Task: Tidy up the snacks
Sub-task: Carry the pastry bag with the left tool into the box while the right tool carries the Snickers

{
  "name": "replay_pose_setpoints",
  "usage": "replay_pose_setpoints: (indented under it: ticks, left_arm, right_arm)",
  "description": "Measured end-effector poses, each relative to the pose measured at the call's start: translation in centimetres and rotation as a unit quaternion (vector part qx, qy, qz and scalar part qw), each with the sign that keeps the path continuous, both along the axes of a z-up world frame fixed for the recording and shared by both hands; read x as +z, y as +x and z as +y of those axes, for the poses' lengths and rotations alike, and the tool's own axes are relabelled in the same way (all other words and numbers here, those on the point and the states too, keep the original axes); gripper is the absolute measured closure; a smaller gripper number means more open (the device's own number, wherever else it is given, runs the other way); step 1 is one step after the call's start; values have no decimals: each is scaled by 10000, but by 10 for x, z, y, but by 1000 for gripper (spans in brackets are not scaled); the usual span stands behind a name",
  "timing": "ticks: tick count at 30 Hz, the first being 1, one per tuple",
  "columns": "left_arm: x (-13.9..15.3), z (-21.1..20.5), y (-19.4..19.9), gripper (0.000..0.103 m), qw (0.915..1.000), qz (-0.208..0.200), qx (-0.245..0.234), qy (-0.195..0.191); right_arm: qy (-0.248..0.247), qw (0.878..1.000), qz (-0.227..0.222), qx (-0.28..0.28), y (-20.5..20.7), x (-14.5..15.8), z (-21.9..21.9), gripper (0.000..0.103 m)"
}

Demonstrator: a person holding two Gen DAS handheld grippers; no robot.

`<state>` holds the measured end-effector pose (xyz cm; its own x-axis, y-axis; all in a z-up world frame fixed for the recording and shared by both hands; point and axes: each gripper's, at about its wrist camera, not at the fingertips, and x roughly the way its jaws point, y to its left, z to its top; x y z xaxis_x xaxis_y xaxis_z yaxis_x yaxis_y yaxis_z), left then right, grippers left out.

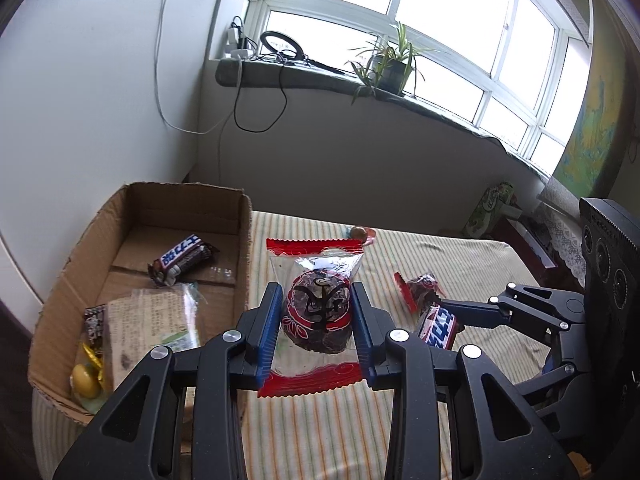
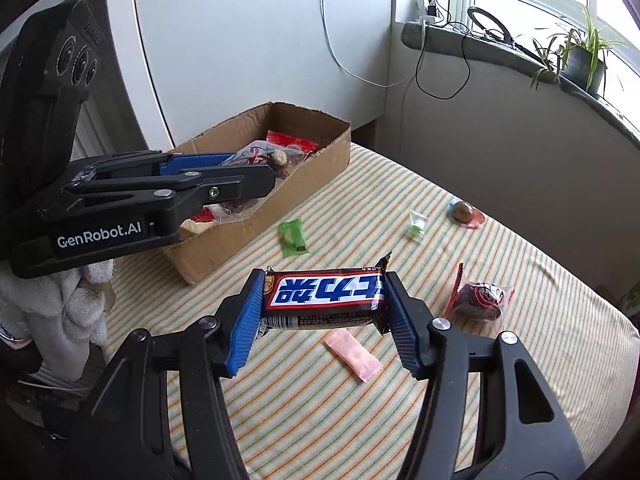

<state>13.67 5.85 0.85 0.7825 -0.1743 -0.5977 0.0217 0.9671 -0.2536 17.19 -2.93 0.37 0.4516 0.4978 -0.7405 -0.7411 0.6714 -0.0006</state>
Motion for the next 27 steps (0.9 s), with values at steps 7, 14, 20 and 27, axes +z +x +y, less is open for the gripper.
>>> replay_pose_setpoints:
  ticks: [7, 14, 20, 27]
  left_arm:
    - [2, 34, -11, 71, 9996, -1, 282, 14]
    - [1, 67, -18, 71, 9985, 18, 543, -12]
    - [-3, 89, -16, 71, 9974, 80, 722, 4]
    - [-7, 106, -5, 71, 9962, 169, 849, 35]
  right_arm:
    - [34, 9999, -55, 86, 10, 5, 31, 42]
    - [-8, 9996, -192, 225, 25, 14, 72, 42]
    - [-6, 9994, -192, 277, 41, 14, 101, 42]
    - [-79, 9992, -162, 352, 62, 8, 127, 42]
